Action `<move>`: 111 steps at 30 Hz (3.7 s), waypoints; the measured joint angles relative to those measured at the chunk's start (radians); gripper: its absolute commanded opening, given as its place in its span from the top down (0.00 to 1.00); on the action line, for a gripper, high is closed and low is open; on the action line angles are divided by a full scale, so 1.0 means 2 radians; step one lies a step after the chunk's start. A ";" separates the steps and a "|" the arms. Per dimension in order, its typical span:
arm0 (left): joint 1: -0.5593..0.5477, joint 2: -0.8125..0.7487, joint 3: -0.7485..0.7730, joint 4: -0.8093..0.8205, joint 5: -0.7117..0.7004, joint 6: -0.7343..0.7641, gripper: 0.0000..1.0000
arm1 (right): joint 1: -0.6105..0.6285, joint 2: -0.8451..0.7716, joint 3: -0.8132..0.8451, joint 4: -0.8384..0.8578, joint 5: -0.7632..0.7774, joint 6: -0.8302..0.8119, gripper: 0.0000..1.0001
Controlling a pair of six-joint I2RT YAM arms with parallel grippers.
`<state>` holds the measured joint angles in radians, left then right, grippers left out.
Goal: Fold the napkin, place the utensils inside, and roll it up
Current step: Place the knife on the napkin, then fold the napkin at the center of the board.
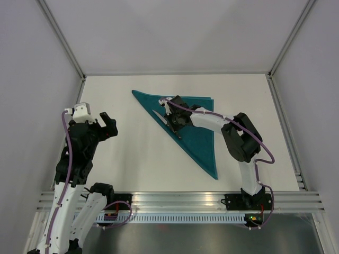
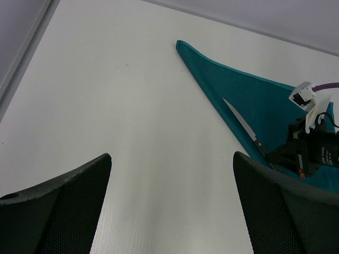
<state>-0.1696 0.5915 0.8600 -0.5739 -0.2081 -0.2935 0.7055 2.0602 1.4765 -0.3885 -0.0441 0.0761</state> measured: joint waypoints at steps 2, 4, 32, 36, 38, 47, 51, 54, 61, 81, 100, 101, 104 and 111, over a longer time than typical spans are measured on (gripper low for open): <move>0.000 0.000 0.000 0.000 0.000 0.000 0.00 | 0.001 0.000 0.000 0.000 0.000 0.001 0.99; 0.000 0.001 0.000 0.000 0.000 0.000 0.00 | 0.002 0.000 0.000 0.000 0.000 0.002 0.99; 0.000 0.002 0.000 0.000 0.000 0.000 0.00 | 0.006 0.014 -0.001 0.006 0.001 0.002 1.00; 0.000 0.002 0.000 0.000 0.000 0.000 0.00 | 0.006 0.014 -0.001 0.006 0.001 0.002 1.00; 0.000 0.002 0.000 0.000 0.000 0.000 0.00 | 0.006 0.014 -0.001 0.006 0.001 0.002 1.00; 0.000 0.002 0.000 0.000 0.000 0.000 0.00 | 0.006 0.014 -0.001 0.006 0.003 0.002 1.00; 0.000 0.002 0.000 0.000 0.000 0.000 0.00 | 0.006 0.014 -0.001 0.006 0.004 0.002 1.00; 0.000 0.002 0.000 0.000 0.000 0.000 0.00 | 0.006 0.014 -0.001 0.006 0.004 0.002 1.00; 0.000 0.002 0.000 0.000 0.000 0.000 0.00 | 0.006 0.014 -0.001 0.005 0.004 0.003 0.72; -0.006 0.024 0.002 0.091 0.132 -0.018 0.00 | -0.051 -0.098 0.009 -0.045 -0.039 0.000 0.41; -0.572 0.278 -0.192 0.488 -0.163 0.221 0.00 | -0.333 -0.227 -0.073 -0.090 -0.121 -0.017 0.41; -0.582 0.298 -0.202 0.509 -0.171 0.235 0.00 | -0.336 -0.227 -0.074 -0.091 -0.123 -0.018 0.41; -0.610 0.370 -0.218 0.588 -0.188 0.278 0.00 | -0.344 -0.227 -0.075 -0.091 -0.126 -0.018 0.41; -0.678 0.538 -0.181 0.747 -0.204 0.359 0.00 | -0.348 -0.227 -0.075 -0.090 -0.127 -0.019 0.42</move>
<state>-1.5261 1.6684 0.4980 0.9207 -0.6155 0.4252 0.0090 1.6070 1.3262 -0.5690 -0.2989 0.0372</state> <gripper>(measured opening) 0.993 0.584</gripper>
